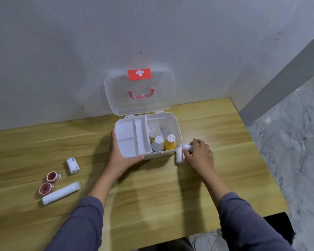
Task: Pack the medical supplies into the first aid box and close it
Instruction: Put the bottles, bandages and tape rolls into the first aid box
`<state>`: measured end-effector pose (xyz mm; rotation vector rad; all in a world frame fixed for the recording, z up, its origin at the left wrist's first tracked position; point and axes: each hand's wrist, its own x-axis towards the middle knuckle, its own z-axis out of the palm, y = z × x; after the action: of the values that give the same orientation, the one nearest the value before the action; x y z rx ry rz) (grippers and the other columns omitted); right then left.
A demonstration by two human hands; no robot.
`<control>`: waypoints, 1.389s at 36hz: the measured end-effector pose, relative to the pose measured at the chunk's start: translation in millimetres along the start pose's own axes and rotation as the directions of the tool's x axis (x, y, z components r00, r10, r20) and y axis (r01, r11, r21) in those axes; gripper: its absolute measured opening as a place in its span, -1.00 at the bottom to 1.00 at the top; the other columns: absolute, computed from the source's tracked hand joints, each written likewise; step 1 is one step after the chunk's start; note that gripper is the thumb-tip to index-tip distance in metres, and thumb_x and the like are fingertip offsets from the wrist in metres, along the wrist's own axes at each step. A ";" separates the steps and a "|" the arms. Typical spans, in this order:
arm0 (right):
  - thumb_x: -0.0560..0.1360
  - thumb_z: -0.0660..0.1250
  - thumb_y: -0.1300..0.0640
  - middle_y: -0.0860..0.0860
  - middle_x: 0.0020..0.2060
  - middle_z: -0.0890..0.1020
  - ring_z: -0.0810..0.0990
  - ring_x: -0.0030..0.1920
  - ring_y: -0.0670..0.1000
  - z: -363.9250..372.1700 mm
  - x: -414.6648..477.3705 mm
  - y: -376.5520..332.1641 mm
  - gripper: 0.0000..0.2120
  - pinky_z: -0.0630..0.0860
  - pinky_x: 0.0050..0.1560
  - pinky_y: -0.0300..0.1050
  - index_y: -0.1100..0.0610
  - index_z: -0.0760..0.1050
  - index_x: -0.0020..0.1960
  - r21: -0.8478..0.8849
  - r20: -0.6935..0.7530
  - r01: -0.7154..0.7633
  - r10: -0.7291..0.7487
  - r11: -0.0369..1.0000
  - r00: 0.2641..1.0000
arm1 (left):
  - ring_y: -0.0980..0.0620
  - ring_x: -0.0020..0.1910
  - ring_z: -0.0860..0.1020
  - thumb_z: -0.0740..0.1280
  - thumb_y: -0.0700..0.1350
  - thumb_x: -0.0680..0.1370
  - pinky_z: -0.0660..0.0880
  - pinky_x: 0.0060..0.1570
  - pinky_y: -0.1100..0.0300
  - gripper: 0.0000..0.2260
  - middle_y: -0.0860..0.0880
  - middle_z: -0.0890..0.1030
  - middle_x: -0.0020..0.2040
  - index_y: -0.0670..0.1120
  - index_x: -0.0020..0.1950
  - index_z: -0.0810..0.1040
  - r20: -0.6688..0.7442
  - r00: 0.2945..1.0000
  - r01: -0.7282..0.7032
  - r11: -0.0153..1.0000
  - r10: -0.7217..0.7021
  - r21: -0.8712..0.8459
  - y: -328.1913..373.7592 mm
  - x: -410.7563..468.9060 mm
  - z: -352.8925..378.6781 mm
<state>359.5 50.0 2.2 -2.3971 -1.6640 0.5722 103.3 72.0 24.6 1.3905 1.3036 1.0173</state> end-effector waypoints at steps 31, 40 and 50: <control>0.48 0.25 0.16 0.27 0.12 0.48 0.38 0.20 0.23 18.3 -0.1 -18.9 -0.66 0.31 0.10 -0.05 0.29 0.38 0.20 0.451 0.031 -0.074 0.068 0.889 0.997 | 0.36 0.12 0.46 0.56 -0.01 0.07 0.41 0.00 0.51 -0.09 0.22 0.45 0.18 0.13 0.32 0.18 -0.019 1.000 0.007 1.000 -0.007 0.025 0.4 -1.6 -0.5; 0.48 0.24 0.17 0.25 0.21 0.43 0.38 0.18 0.27 28.5 -14.3 -8.7 -0.53 0.40 0.08 0.10 0.24 0.24 0.35 0.203 -0.044 -0.005 0.015 0.979 0.999 | 0.38 0.11 0.45 0.55 -0.04 0.09 0.39 -0.02 0.53 -0.16 0.22 0.44 0.18 0.26 0.25 0.19 -0.020 1.000 -0.007 1.000 0.007 0.024 3.3 -2.1 -0.8; 0.47 0.27 0.13 0.26 0.22 0.41 0.37 0.20 0.28 28.0 -4.4 -1.8 -0.46 0.38 0.12 0.13 0.31 0.20 0.36 0.047 -0.068 -0.040 0.043 0.998 0.997 | 0.28 0.18 0.45 0.56 -0.02 0.10 0.40 0.04 0.47 -0.12 0.22 0.44 0.21 0.27 0.28 0.17 -0.011 1.000 -0.002 0.999 0.002 0.036 0.2 -1.0 -1.5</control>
<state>345.3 44.3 -21.8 -2.3959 -1.5598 0.5223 101.8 71.1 25.1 1.4149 1.3342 1.0085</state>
